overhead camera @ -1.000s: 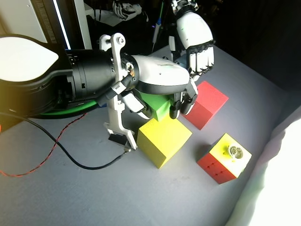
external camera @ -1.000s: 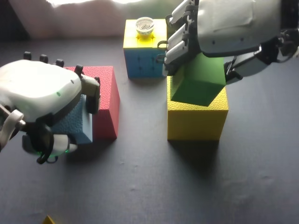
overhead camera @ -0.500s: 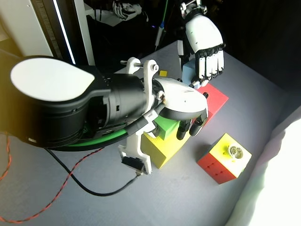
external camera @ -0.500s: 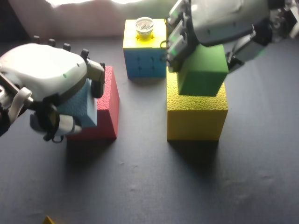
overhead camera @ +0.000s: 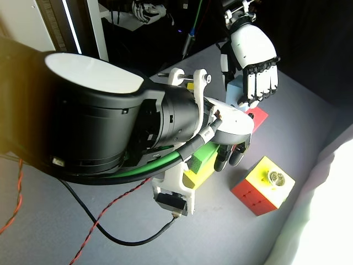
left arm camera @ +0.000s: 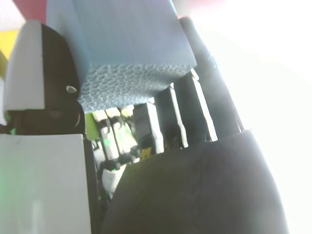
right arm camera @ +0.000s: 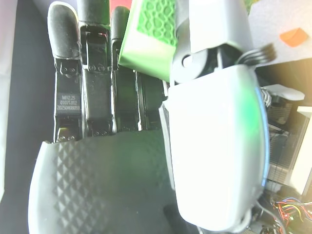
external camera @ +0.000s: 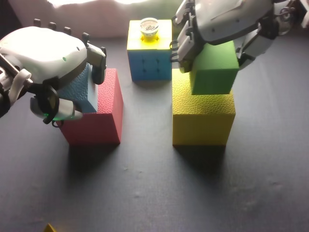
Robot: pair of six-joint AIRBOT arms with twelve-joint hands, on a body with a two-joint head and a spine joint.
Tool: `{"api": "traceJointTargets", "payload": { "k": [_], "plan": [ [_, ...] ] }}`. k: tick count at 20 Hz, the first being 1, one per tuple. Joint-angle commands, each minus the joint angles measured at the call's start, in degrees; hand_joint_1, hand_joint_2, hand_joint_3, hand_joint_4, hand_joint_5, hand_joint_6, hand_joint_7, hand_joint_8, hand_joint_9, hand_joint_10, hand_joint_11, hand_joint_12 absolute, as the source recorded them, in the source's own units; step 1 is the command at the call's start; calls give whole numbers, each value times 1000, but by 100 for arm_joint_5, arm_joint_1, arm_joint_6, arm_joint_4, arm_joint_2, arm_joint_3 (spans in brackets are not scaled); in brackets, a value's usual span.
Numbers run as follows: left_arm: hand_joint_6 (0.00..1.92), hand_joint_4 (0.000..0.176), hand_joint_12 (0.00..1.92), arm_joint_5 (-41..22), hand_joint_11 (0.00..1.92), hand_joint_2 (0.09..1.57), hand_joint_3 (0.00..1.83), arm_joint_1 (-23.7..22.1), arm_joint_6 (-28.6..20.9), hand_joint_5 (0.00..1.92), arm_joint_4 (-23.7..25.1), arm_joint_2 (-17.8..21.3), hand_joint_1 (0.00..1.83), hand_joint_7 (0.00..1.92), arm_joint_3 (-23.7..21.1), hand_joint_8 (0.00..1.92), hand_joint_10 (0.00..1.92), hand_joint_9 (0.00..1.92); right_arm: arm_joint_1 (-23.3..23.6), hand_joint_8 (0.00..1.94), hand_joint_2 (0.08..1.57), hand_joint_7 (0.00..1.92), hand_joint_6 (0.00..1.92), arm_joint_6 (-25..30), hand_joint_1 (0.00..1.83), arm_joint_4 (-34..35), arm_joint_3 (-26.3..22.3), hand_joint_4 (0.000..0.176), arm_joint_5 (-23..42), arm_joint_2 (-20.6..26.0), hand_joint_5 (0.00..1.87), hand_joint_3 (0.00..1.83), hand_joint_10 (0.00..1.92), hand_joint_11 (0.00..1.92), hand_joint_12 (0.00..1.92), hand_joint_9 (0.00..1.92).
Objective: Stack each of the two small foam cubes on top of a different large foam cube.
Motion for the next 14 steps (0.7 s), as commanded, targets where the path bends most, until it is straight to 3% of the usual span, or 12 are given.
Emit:
{"api": "traceJointTargets", "payload": {
  "k": [1, 14],
  "plan": [
    [1066, 0, 1598, -302, 576, 1224, 1, -93, -2, 782, 314, 11, 1341, 779, 65, 1411, 1606, 653, 81, 746, 1064, 1172, 828, -12, 1245, 359, 12, 0, -115, 52, 1036, 0, 253, 647, 1301, 1218],
    [1117, 0, 1580, -51, 575, 1227, 1, -120, -219, 754, 634, -302, 1340, 777, 547, 1395, 1605, 665, -273, 760, 1065, 1161, 835, -5, 1243, 269, 9, 0, -295, -66, 1038, 0, 328, 619, 1353, 1170]
  ]
}}
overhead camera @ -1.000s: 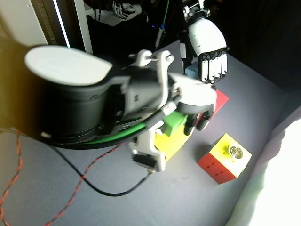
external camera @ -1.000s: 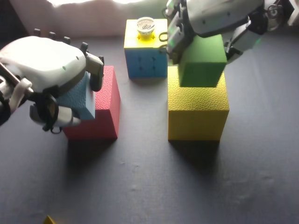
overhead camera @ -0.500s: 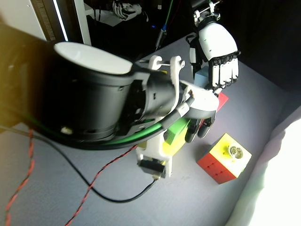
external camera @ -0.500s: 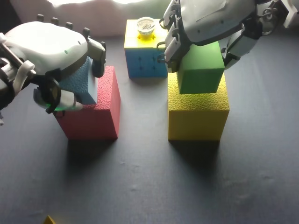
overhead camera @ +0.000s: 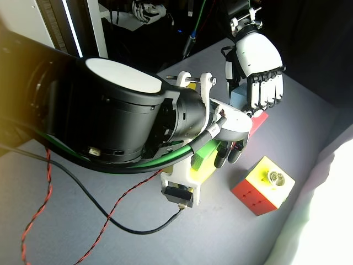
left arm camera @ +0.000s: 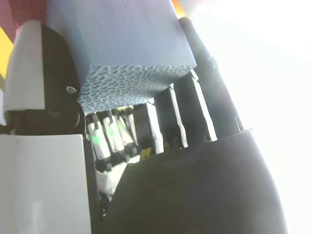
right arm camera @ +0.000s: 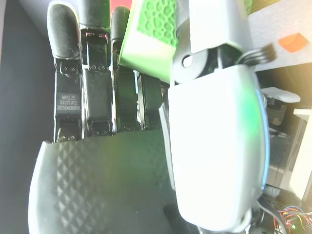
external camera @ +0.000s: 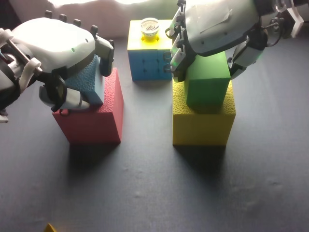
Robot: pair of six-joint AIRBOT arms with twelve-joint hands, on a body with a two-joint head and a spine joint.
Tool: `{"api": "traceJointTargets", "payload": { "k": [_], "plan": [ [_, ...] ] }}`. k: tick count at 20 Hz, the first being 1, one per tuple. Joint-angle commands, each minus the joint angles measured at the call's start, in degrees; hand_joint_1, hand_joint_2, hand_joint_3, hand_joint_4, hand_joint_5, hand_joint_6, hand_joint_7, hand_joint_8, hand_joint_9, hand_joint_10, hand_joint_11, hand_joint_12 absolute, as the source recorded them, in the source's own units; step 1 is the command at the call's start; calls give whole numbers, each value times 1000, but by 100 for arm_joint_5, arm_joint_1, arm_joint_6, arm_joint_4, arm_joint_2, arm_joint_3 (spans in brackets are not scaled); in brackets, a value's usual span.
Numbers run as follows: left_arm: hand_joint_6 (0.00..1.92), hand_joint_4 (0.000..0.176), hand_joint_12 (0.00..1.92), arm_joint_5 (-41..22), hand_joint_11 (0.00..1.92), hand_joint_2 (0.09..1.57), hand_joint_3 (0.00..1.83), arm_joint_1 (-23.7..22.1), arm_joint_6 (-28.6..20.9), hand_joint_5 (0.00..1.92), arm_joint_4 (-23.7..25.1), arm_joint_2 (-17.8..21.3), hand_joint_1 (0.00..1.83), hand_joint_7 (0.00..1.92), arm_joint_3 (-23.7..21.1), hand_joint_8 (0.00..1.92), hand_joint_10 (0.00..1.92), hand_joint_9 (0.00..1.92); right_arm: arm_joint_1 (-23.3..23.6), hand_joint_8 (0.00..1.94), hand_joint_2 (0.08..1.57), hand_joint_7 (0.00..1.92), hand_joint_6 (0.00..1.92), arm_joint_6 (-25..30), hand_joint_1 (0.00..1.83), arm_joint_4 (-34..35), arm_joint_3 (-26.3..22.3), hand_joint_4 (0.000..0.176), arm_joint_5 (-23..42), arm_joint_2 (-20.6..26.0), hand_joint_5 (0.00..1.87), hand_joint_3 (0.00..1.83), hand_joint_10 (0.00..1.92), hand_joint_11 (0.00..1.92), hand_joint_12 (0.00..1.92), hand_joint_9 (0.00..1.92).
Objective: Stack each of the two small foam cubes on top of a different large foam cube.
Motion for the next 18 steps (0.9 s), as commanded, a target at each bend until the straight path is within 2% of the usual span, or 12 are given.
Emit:
{"api": "traceJointTargets", "payload": {
  "k": [1, 3, 4, 5, 7, 11, 12, 13, 14, 15, 16, 18],
  "plan": [
    [1124, 0, 1582, -350, 585, 1227, 0, -20, 16, 752, 234, 40, 1340, 776, 41, 1397, 1601, 667, -45, 747, 1062, 1172, 822, -9, 1245, 235, 10, 0, -89, 65, 1042, 0, 341, 622, 1350, 1170],
    [1132, 0, 1642, -327, 570, 1238, 1, -17, 7, 729, 240, 37, 1336, 771, 55, 1414, 1647, 640, -85, 712, 1064, 1184, 867, -8, 1246, 235, 9, 0, -89, 65, 1020, 1, 355, 599, 1368, 1163],
    [1116, 0, 1637, -323, 579, 1233, 0, -15, 6, 742, 240, 34, 1338, 779, 62, 1399, 1637, 649, -94, 766, 1072, 1155, 881, -9, 1241, 235, 9, 0, -92, 66, 1009, 2, 361, 591, 1379, 1151],
    [1097, 0, 1618, -321, 587, 1230, 0, -12, 6, 752, 241, 32, 1340, 782, 64, 1399, 1629, 653, -97, 741, 1066, 1165, 855, -9, 1243, 235, 10, 0, -100, 67, 1031, 0, 363, 614, 1353, 1157],
    [1116, 0, 1616, -319, 565, 1232, 0, -8, -2, 744, 241, 31, 1339, 775, 65, 1410, 1620, 657, -96, 747, 1067, 1151, 866, -11, 1239, 235, 10, 13, -110, 67, 1034, 1, 357, 624, 1332, 1147],
    [1132, 0, 1611, -319, 572, 1231, 0, -3, -14, 732, 241, 31, 1341, 777, 67, 1400, 1612, 667, -94, 696, 1063, 1181, 870, -58, 1244, 234, 9, 2, -110, 67, 1031, 0, 346, 619, 1340, 1159],
    [1173, 0, 1592, -319, 550, 1244, 2, 0, -14, 706, 241, 31, 1334, 745, 67, 1455, 1627, 646, -94, 708, 1062, 1172, 850, -90, 1242, 233, 9, 11, -110, 68, 1044, 0, 343, 604, 1337, 1157],
    [1192, 0, 1603, -319, 481, 1256, 2, 8, -15, 678, 241, 32, 1331, 719, 67, 1507, 1662, 645, -94, 784, 1084, 1120, 941, -119, 1230, 233, 9, 15, -110, 68, 989, 3, 323, 537, 1388, 1125],
    [1260, 0, 1603, -319, 434, 1271, 0, 12, -18, 660, 241, 32, 1203, 729, 67, 1568, 1431, 524, -91, 829, 1098, 1094, 989, -144, 1224, 233, 9, 13, -109, 68, 956, 1, 311, 514, 1404, 1109],
    [1271, 0, 1545, -319, 441, 1271, 0, 14, -18, 660, 241, 31, 1176, 732, 67, 1575, 1336, 503, -88, 837, 1104, 1088, 1028, -159, 1221, 233, 9, 10, -109, 68, 933, 1, 292, 509, 1410, 1095],
    [1279, 0, 1491, -319, 417, 1272, 0, 16, -18, 655, 241, 31, 1171, 727, 67, 1588, 1294, 468, -88, 815, 1101, 1092, 1033, -171, 1221, 233, 9, 16, -108, 68, 938, 0, 263, 523, 1393, 1091],
    [1314, 0, 1424, -319, 399, 1273, 0, 24, -22, 655, 241, 30, 1155, 721, 65, 1562, 1227, 449, -87, 819, 1104, 1088, 1052, -192, 1219, 233, 9, 15, -108, 69, 927, 0, 187, 537, 1348, 1095]
  ]
}}
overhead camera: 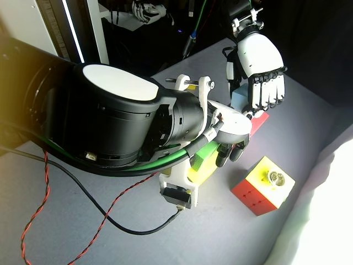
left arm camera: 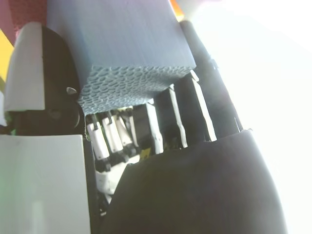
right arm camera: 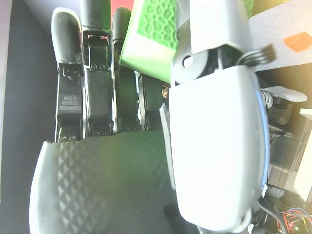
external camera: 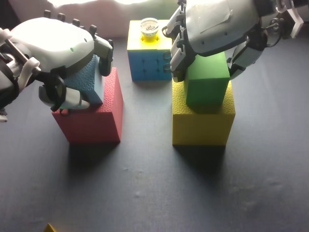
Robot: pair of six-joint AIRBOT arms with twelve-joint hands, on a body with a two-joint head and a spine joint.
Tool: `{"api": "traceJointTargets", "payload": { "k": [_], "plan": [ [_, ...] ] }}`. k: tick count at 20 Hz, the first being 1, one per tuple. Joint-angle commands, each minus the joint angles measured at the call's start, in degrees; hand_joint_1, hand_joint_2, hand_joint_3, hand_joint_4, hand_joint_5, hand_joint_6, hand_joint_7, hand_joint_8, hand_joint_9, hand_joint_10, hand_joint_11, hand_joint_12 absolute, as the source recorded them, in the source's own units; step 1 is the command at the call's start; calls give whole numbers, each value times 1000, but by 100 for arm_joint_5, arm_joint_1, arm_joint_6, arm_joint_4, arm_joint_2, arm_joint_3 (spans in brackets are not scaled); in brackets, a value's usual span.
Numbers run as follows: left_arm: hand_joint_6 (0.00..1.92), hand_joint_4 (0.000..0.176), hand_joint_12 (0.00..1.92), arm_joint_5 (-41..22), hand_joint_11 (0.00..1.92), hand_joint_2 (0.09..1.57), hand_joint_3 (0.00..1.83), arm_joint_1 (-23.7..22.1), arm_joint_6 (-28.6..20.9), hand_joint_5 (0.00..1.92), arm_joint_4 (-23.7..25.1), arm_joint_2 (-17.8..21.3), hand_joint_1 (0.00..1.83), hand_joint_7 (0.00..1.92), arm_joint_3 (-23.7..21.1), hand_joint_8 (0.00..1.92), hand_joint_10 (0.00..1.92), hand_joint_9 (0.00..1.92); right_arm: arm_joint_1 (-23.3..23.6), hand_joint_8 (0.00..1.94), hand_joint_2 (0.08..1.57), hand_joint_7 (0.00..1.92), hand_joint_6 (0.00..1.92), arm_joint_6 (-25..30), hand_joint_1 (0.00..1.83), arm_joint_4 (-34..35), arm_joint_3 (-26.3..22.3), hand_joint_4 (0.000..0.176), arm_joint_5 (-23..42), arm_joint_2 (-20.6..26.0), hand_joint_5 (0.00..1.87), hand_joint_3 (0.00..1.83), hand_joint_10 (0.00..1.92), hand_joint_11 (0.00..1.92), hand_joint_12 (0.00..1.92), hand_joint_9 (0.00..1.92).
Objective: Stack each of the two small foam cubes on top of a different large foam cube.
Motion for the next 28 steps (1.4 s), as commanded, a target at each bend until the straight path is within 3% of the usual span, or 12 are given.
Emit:
{"api": "traceJointTargets", "payload": {
  "k": [1, 2, 3, 4, 5, 6, 7, 8, 11, 18, 25, 28],
  "plan": [
    [1321, 0, 1411, -352, 396, 1273, 0, -8, 50, 655, 177, 32, 1152, 720, 25, 1557, 1213, 446, -45, 823, 1106, 1086, 1058, -78, 1218, 154, 7, 15, -62, 67, 923, 0, 134, 545, 1329, 1112],
    [1321, 0, 1411, -352, 396, 1273, 0, -8, 50, 655, 177, 32, 1152, 720, 25, 1557, 1213, 446, -40, 823, 1106, 1086, 1058, -89, 1218, 154, 7, 15, -62, 67, 923, 0, 134, 545, 1329, 1112],
    [831, 0, 1325, -352, 365, 1176, 0, -8, 50, 538, 177, 32, 1176, 538, 25, 1033, 1080, 435, -37, 355, 1112, 1000, 1002, -94, 1144, 155, 7, 0, -62, 66, 960, 0, 77, 564, 1226, 1087],
    [831, 0, 1325, -352, 365, 1176, 0, -8, 50, 538, 177, 33, 1176, 538, 24, 1033, 1080, 435, -31, 355, 1112, 1000, 1002, -104, 1144, 155, 7, 0, -62, 66, 960, 0, 77, 564, 1226, 1087],
    [637, 0, 1250, -352, 316, 1133, 0, -8, 50, 501, 177, 33, 1160, 529, 21, 707, 907, 429, -28, 125, 1053, 944, 453, -128, 1142, 155, 7, 0, -62, 67, 830, 0, 28, 525, 1151, 1008],
    [490, 0, 1175, -352, 270, 1119, 0, -5, 49, 496, 176, 33, 1115, 561, 21, 464, 731, 451, -26, 36, 1030, 911, 185, -144, 1136, 155, 8, 0, -62, 67, 819, 0, 11, 471, 1155, 940],
    [177, 0, 1143, -352, 216, 1122, 0, -4, 49, 566, 168, 33, 1073, 647, 21, 128, 493, 506, -17, 0, 1010, 895, 17, -155, 1148, 154, 8, 0, -62, 69, 839, 1, 0, 476, 1090, 914],
    [79, 0, 1137, -352, 199, 1130, 0, -4, 49, 578, 168, 33, 1042, 660, 21, 45, 399, 528, -11, 0, 1012, 872, 5, -155, 1135, 154, 8, 0, -62, 69, 819, 2, 0, 462, 1082, 892],
    [13, 0, 1054, -352, 209, 1091, 0, 2, 49, 567, 168, 33, 1057, 641, 20, 2, 227, 587, 7, 0, 995, 806, 0, -155, 1145, 154, 8, 0, -62, 70, 741, 0, 0, 419, 1059, 830],
    [1, 0, 984, -353, 176, 1008, 0, 0, 48, 458, 148, 33, 1016, 597, 23, 0, 136, 584, 8, 1, 971, 719, 4, -167, 1203, 155, 8, 0, -96, 70, 688, 0, 3, 315, 1072, 735],
    [0, 0, 944, -354, 161, 947, 0, -4, 48, 371, 131, 28, 787, 519, 41, 0, 67, 557, 21, 0, 967, 714, 1, -167, 1173, 156, 7, 0, -193, 70, 674, 0, 0, 309, 1063, 722],
    [2, 0, 910, -355, 152, 919, 0, -10, 47, 348, 131, 27, 782, 503, 46, 0, 39, 551, 33, 0, 972, 666, 0, -168, 1139, 156, 6, 0, -206, 69, 625, 1, 0, 278, 1050, 679]
  ]
}}
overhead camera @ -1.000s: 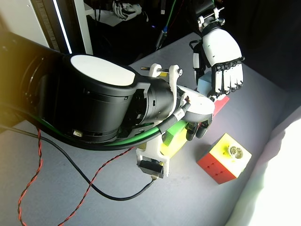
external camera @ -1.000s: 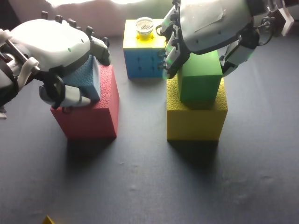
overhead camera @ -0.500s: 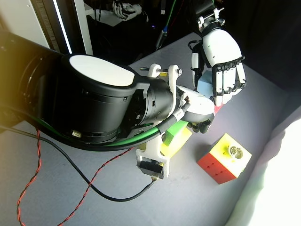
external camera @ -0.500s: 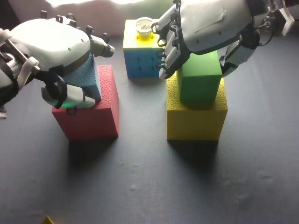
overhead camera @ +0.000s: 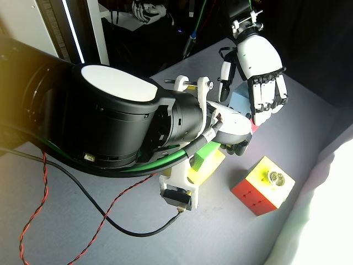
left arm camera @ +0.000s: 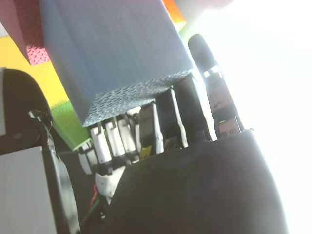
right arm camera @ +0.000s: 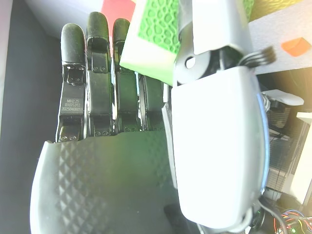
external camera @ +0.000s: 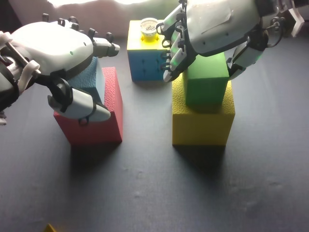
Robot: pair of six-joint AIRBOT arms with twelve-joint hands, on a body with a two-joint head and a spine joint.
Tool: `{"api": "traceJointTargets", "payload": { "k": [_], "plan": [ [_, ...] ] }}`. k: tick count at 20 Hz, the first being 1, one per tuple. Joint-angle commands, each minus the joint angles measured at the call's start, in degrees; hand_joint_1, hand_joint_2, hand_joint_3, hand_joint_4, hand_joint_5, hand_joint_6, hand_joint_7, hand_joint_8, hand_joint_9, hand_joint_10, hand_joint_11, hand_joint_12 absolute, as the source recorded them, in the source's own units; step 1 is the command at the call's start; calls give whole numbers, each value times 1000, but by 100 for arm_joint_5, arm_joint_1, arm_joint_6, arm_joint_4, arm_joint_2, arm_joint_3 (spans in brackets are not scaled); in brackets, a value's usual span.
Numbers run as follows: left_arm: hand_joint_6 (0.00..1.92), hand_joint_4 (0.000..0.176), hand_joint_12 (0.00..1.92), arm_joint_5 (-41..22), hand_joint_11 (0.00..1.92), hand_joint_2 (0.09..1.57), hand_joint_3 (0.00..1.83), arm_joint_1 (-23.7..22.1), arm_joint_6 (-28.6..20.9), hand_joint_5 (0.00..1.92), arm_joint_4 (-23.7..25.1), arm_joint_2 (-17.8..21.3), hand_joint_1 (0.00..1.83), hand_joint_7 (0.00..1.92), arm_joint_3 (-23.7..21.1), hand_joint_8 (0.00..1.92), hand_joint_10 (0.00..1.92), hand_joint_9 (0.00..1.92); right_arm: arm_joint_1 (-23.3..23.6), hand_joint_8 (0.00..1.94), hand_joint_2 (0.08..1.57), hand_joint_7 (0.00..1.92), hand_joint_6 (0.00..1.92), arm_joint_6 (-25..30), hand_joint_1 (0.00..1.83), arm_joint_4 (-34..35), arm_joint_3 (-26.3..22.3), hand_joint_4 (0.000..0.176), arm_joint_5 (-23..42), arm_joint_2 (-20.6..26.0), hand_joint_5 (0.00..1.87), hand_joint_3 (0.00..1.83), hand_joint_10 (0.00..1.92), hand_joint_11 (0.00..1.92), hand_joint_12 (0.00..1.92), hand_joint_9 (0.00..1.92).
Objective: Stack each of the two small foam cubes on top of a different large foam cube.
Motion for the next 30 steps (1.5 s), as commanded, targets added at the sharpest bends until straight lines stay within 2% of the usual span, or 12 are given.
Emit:
{"api": "traceJointTargets", "payload": {
  "k": [1, 4, 8, 10, 12, 17, 18, 19, 20, 22, 26, 30],
  "plan": [
    [0, 0, 891, -400, 124, 899, 0, -49, 28, 321, 199, 29, 750, 466, 31, 0, 19, 517, 28, 0, 984, 591, 0, -85, 1083, 183, 9, 0, -187, 58, 569, 2, 0, 190, 1059, 589],
    [0, 0, 837, -400, 5, 892, 0, -57, 28, 244, 199, 27, 712, 376, 38, 0, 0, 412, 47, 0, 953, 511, 0, -89, 1052, 183, 9, 0, -213, 59, 499, 0, 0, 114, 1075, 515],
    [0, 0, 589, -400, 0, 867, 0, -58, 29, 129, 199, 26, 621, 220, 38, 3, 0, 259, 67, 0, 920, 377, 0, -88, 978, 201, 8, 0, -259, 58, 351, 0, 0, 0, 1048, 397],
    [0, 0, 420, -400, 0, 850, 0, -70, 37, 82, 199, 26, 640, 132, 40, 2, 0, 159, 72, 0, 898, 307, 0, -88, 935, 202, 8, 0, -249, 59, 307, 0, 0, 0, 935, 321],
    [0, 0, 253, -399, 0, 844, 0, -78, 41, 6, 182, 26, 573, 32, 32, 2, 0, 66, 80, 4, 893, 198, 2, -85, 873, 202, 9, 0, -217, 63, 193, 0, 2, 0, 683, 202],
    [0, 0, 219, -397, 0, 799, 0, -72, 64, 0, 130, 64, 551, 33, -45, 4, 4, 45, 131, 3, 855, 102, 1, -23, 834, 199, 8, 0, -115, 104, 80, 0, 1, 0, 463, 110],
    [0, 0, 108, -397, 0, 786, 0, -71, 65, 0, 129, 93, 513, 6, -79, 0, 0, 8, 147, 2, 818, 24, 0, 3, 762, 199, 7, 0, -57, 121, 16, 0, 2, 0, 312, 38],
    [0, 0, 108, -396, 0, 786, 0, -71, 65, 0, 120, 119, 513, 6, -111, 0, 0, 8, 158, 2, 818, 24, 0, 21, 762, 199, 3, 0, -49, 138, 16, 0, 2, 0, 312, 38],
    [0, 0, 0, -396, 0, 745, 0, -71, 65, 0, 116, 163, 474, 0, -157, 0, 0, 0, 172, 0, 732, 0, 0, 24, 639, 199, -10, 0, -44, 162, 0, 0, 0, 0, 153, 0],
    [0, 0, 0, -396, 0, 719, 0, -72, 64, 0, 100, 245, 475, 0, -242, 0, 0, 0, 199, 0, 704, 0, 0, 24, 608, 202, -51, 0, -17, 221, 0, 0, 0, 0, 17, 0],
    [0, 0, 0, -398, 0, 689, 0, -33, -36, 0, 165, 526, 448, 0, -512, 0, 0, 0, 295, 0, 684, 0, 0, 97, 552, 268, -129, 0, 23, 342, 0, 0, 0, 0, 0, 0],
    [0, 0, 0, -399, 0, 695, 0, 220, -888, 0, 964, 814, 437, 0, -732, 0, 0, 0, 629, 0, 702, 0, 0, 418, 563, 353, -367, 0, 9, 614, 0, 0, 0, 0, 0, 0]
  ]
}}
